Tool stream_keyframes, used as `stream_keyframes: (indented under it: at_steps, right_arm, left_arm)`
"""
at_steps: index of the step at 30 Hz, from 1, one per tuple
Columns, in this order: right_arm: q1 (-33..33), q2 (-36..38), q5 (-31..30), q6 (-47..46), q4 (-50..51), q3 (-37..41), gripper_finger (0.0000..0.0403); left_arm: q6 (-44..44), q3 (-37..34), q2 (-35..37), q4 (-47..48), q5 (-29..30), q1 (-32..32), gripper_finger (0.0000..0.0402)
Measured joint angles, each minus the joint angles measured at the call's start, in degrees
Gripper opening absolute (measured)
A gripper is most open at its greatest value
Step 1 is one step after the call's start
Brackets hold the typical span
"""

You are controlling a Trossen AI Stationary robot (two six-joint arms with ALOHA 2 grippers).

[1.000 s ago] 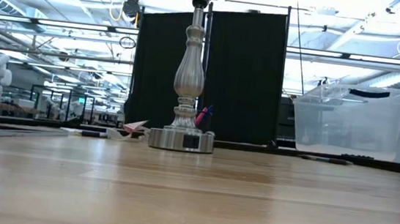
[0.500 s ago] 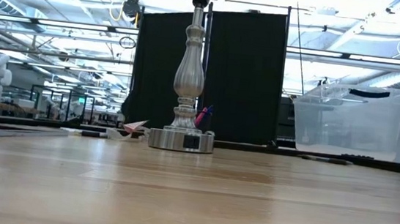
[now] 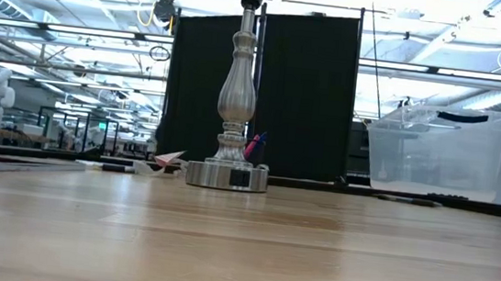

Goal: Screw lightbulb
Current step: Insert the lightbulb into the desk lamp

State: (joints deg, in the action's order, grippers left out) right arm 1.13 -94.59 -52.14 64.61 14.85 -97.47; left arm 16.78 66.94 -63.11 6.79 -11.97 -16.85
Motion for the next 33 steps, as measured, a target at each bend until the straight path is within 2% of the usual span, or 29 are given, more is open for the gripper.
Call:
stream_keyframes:
  at_steps: [15, 25, 33]
  right_arm:
    - [2.9, 0.1, -0.2, -1.1, 2.1, 0.0, 0.0000]
    - [5.5, 0.0, 2.8, -3.9, 4.3, -0.1, 0.0000]
    - [8.3, -0.1, 1.9, -4.8, 4.7, 0.0, 0.0000]
  left_arm:
    - [0.2, 0.0, -0.3, 0.0, 0.9, -2.9, 0.0000]
    - [0.0, 0.0, -2.0, -0.4, 3.6, -4.7, 0.0000]
    - [0.2, 0.0, -2.7, 0.1, 4.0, -4.8, 0.0000]
